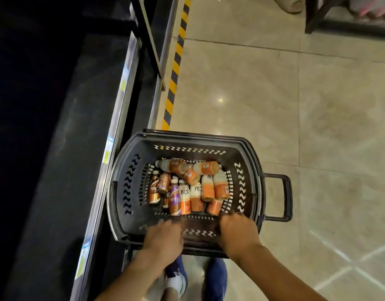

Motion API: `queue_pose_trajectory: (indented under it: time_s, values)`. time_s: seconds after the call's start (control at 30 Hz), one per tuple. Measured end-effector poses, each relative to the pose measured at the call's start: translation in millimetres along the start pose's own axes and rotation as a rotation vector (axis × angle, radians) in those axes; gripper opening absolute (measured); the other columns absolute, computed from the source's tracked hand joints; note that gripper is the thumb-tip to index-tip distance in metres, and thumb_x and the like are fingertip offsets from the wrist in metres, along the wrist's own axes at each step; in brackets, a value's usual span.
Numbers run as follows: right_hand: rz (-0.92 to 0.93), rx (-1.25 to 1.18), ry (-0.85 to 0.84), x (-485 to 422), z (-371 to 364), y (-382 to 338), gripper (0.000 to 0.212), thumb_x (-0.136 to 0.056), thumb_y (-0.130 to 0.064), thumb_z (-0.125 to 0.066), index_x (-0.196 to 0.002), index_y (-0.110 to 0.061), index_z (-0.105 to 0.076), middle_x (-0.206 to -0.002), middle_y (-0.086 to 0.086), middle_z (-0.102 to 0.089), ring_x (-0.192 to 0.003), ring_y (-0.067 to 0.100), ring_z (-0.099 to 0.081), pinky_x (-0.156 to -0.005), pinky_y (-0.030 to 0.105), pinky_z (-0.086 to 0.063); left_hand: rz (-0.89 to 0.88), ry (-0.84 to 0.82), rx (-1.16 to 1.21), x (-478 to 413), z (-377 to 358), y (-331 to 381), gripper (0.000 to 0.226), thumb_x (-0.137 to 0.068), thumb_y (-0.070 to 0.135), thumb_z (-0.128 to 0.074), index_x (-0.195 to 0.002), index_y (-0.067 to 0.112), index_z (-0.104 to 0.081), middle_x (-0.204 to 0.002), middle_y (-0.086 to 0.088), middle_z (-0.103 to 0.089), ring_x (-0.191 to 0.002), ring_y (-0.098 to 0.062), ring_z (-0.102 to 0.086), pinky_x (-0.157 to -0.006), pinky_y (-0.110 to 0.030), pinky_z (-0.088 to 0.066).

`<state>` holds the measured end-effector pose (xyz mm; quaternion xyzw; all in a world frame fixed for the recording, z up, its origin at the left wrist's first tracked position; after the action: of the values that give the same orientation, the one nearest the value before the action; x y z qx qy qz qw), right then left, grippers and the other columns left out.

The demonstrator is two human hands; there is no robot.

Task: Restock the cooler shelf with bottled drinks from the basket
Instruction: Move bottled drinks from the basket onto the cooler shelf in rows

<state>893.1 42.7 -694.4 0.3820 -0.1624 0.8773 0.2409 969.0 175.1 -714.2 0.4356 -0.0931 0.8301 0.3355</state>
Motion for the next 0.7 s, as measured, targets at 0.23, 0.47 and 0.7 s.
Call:
queue_pose_trajectory:
  time_s: [0.23,0.47,0.7]
  values:
    - [-0.374,-0.566,0.052,-144,-81,59,0.032,-0.088,-0.027,-0.059,-0.115,-0.009,-0.06,-0.116,0.014,-0.066,-0.103,0.031,-0.064,-0.083,0.031,-0.049,0.097,-0.066,0.051,-138,-74,-51,0.032,-0.097,0.034,-0.048,-0.124,0.019,-0.056,-0.129,-0.005,-0.052,-0.119,-0.023,-0.047,-0.095,-0.037,-0.043]
    - [-0.445,-0.476,0.136,-247,-139,71,0.066,-0.085,-0.034,-0.068,-0.135,-0.006,-0.035,-0.138,0.018,-0.042,-0.127,0.033,-0.043,-0.107,0.041,-0.038,0.451,-0.004,0.423,-239,-146,-89,0.059,-0.085,0.046,-0.067,-0.132,0.017,-0.047,-0.133,-0.012,-0.05,-0.12,-0.03,-0.052,-0.097,-0.042,-0.046]
    - [-0.58,-0.236,0.229,-301,-154,90,0.089,-0.087,-0.057,-0.052,-0.15,-0.003,-0.021,-0.14,0.023,-0.043,-0.127,0.037,-0.045,-0.105,0.046,-0.034,0.66,0.08,0.467,-285,-179,-100,0.084,-0.079,0.045,-0.075,-0.142,0.011,-0.031,-0.14,-0.017,-0.042,-0.125,-0.031,-0.047,-0.098,-0.044,-0.042]
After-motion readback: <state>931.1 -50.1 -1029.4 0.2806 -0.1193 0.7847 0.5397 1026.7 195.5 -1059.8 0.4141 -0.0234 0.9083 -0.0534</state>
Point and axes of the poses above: each hand's wrist, its own x-axis away from the middle knuckle, its own z-axis out of the back of the hand, y = z × x, the point moved 10 cm from there along -x, towards the middle knuckle
